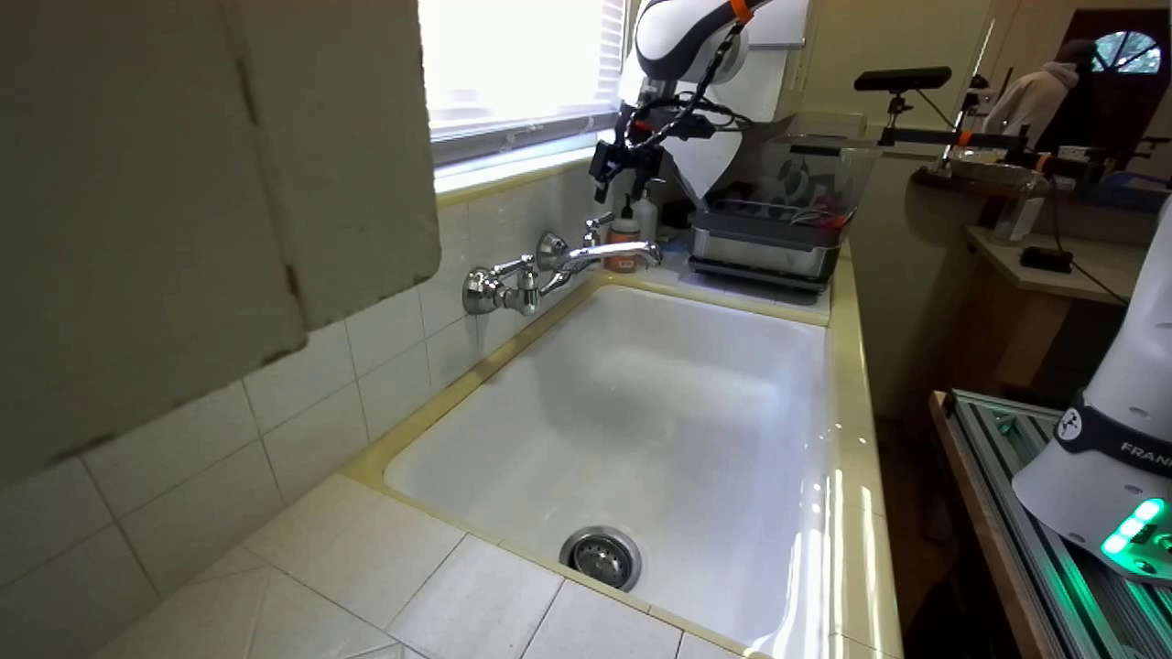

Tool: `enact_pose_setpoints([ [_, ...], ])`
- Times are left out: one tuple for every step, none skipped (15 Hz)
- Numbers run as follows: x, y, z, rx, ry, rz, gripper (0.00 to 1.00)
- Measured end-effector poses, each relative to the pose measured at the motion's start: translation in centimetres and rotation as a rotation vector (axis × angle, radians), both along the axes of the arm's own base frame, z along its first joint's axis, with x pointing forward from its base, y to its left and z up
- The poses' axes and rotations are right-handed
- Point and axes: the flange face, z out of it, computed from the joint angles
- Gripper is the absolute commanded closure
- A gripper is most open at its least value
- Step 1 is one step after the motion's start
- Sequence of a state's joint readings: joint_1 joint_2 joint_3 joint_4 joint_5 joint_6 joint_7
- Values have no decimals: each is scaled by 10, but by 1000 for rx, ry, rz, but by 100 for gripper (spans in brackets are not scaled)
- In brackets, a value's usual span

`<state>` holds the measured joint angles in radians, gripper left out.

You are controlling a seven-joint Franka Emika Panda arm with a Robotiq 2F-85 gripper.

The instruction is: Push the faucet handle on the right forwards then push the faucet to the left.

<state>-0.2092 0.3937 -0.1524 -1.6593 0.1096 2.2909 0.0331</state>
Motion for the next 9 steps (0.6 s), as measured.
enact_pose_setpoints([
  [0, -2, -3, 5, 0, 1, 0],
  [0, -3, -6, 11, 3, 2, 0],
  [0, -4, -10, 15, 7, 2, 0],
  [0, -4, -14, 16, 13, 4, 0],
  [0, -5, -17, 17, 18, 5, 0],
  [0, -5, -18, 18, 18, 5, 0],
  [0, -5, -18, 18, 18, 6, 0],
  [0, -5, -18, 18, 18, 6, 0],
  [0, -5, -18, 18, 17, 6, 0],
])
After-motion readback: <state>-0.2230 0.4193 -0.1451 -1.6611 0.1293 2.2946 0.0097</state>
